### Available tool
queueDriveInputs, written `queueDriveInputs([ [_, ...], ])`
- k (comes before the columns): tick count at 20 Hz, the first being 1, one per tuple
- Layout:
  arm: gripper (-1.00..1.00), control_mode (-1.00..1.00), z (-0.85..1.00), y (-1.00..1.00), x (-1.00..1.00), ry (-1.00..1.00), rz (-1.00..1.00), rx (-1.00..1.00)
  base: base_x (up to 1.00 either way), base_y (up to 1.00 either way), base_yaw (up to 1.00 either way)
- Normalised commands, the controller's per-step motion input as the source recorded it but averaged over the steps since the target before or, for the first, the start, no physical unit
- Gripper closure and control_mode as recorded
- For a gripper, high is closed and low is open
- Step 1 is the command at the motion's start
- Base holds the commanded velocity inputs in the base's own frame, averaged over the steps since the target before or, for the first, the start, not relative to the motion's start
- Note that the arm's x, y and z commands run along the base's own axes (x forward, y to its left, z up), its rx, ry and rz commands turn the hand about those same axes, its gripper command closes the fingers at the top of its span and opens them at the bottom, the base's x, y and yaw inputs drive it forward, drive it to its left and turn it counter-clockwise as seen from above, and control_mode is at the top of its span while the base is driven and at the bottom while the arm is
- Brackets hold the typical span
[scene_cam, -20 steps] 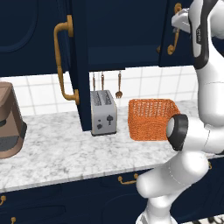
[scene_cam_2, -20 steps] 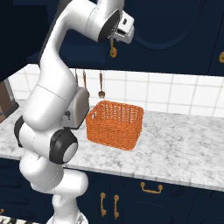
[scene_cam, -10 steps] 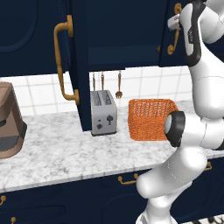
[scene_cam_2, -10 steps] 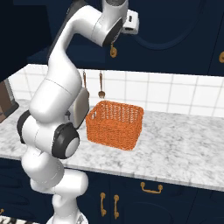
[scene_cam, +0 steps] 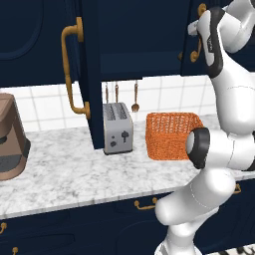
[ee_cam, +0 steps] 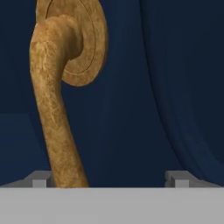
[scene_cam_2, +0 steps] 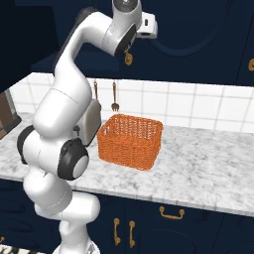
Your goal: Open the cabinet, pick up the bread from the cabinet and place it in the basket. Then move the basket to the dining counter.
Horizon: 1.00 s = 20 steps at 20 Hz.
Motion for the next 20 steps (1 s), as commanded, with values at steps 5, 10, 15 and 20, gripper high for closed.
queueDriveInputs([
  [5,-1.0,-1.0,-0.03,0.29,0.02,0.0,-0.07,0.0,0.0,0.0,0.0],
  [10,-1.0,-1.0,0.0,0.08,0.01,0.0,-0.01,0.0,0.0,0.0,0.0],
  [15,-1.0,-1.0,-0.07,0.06,0.1,-0.05,0.0,0.0,0.0,0.0,0.0],
  [20,1.0,-1.0,-0.13,0.33,0.1,0.0,0.0,0.0,0.0,0.0,0.0],
])
